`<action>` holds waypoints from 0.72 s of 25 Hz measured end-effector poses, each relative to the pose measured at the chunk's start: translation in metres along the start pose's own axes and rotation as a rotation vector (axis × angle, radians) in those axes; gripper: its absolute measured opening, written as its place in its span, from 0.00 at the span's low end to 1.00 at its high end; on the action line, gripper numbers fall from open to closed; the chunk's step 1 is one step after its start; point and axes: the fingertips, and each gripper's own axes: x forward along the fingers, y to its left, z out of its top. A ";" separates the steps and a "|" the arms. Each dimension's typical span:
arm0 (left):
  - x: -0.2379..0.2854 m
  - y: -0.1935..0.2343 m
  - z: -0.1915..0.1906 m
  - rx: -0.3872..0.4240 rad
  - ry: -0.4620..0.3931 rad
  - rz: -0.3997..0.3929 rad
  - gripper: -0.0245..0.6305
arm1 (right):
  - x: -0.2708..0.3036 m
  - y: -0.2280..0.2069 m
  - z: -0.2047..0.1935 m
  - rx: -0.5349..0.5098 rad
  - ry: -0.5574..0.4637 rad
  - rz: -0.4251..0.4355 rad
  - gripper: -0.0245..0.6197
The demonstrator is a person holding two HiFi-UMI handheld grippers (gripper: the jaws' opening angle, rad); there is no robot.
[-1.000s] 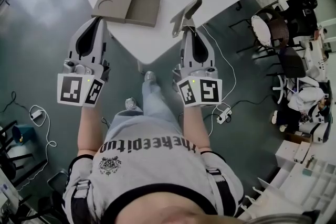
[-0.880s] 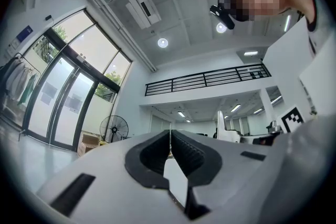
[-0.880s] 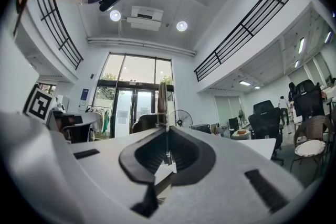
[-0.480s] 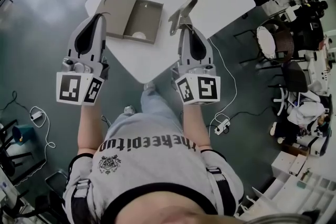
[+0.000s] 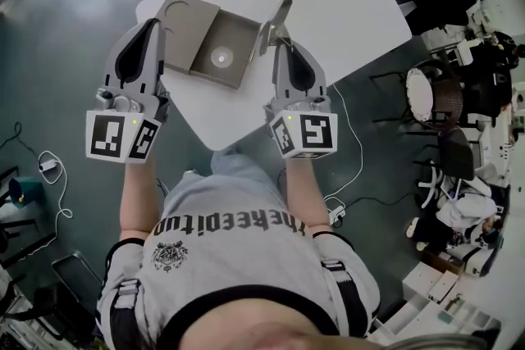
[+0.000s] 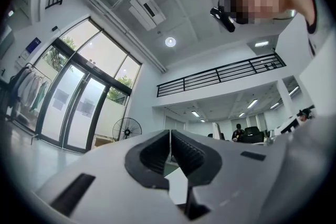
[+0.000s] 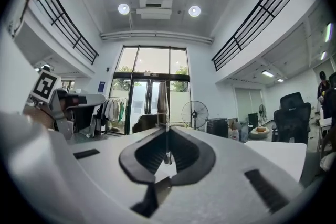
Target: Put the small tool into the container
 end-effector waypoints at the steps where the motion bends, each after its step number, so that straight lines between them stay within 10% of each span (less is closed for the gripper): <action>1: 0.003 0.001 -0.002 0.002 0.002 0.010 0.06 | 0.006 -0.001 -0.005 -0.013 0.012 0.016 0.05; 18: 0.014 0.033 -0.027 0.028 0.053 0.191 0.06 | 0.079 0.011 -0.118 -0.295 0.254 0.320 0.05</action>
